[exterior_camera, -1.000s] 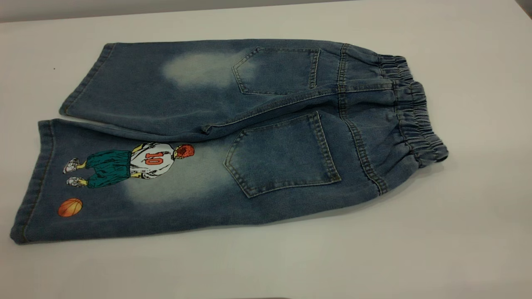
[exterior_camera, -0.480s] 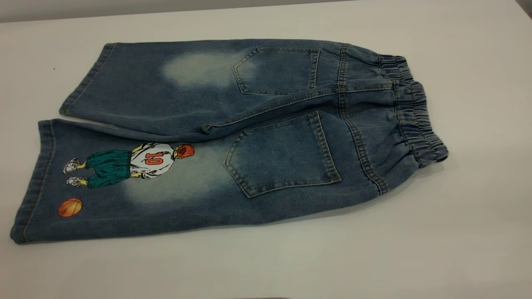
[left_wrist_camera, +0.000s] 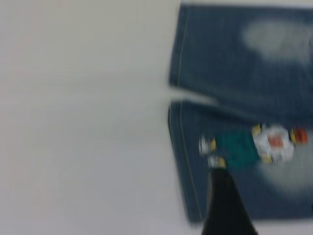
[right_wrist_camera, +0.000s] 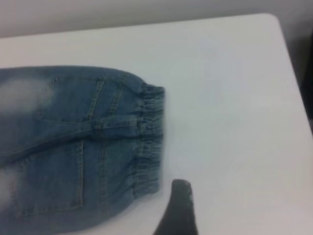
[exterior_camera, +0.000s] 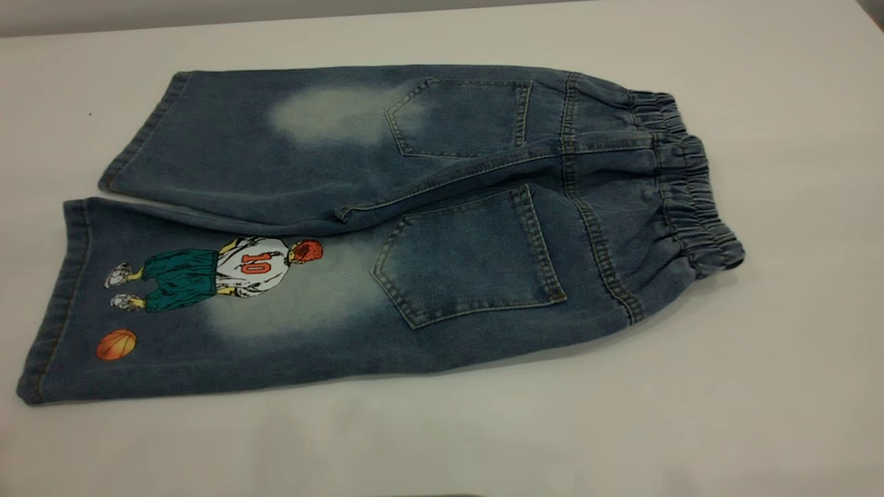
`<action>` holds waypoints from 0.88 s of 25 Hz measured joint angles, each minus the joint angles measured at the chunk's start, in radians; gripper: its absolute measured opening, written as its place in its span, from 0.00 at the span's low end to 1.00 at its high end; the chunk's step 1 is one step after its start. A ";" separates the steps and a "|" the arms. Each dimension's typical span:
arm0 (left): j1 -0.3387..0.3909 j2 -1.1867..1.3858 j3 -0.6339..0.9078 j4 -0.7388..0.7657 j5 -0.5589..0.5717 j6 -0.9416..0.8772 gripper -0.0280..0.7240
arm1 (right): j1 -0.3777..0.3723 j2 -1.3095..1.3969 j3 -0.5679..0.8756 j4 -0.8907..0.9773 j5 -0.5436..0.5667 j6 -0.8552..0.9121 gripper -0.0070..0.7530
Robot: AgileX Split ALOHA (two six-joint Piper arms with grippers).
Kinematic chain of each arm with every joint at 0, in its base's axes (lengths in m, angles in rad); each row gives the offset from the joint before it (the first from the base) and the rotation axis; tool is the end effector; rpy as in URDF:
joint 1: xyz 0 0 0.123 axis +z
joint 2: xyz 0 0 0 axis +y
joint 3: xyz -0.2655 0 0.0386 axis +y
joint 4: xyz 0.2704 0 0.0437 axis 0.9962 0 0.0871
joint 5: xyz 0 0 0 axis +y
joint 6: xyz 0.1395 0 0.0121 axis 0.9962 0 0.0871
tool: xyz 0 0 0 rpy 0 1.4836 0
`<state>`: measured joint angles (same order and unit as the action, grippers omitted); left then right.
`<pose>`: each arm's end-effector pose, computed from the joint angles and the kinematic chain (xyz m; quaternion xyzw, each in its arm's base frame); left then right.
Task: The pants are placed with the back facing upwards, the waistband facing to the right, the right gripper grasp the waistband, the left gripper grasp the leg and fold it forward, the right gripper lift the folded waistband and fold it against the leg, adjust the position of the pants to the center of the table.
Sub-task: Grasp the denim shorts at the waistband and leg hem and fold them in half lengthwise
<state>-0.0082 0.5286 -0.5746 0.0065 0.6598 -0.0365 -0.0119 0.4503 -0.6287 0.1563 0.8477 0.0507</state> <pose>0.1793 -0.0009 0.2759 -0.0110 0.8667 -0.0081 0.4986 0.1529 0.0145 0.2885 0.0452 0.8766 0.0852 0.4714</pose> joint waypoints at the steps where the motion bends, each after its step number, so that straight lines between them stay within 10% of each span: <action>1: 0.000 0.043 -0.001 -0.018 -0.060 0.000 0.54 | 0.000 0.056 0.000 0.001 -0.041 -0.006 0.75; 22: 0.000 0.654 -0.001 -0.215 -0.464 0.106 0.78 | 0.000 0.973 -0.005 0.416 -0.345 -0.233 0.80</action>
<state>-0.0082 1.1826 -0.5758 -0.2081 0.1953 0.0696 -0.0119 1.4230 -0.6340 0.5719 0.5031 -0.1821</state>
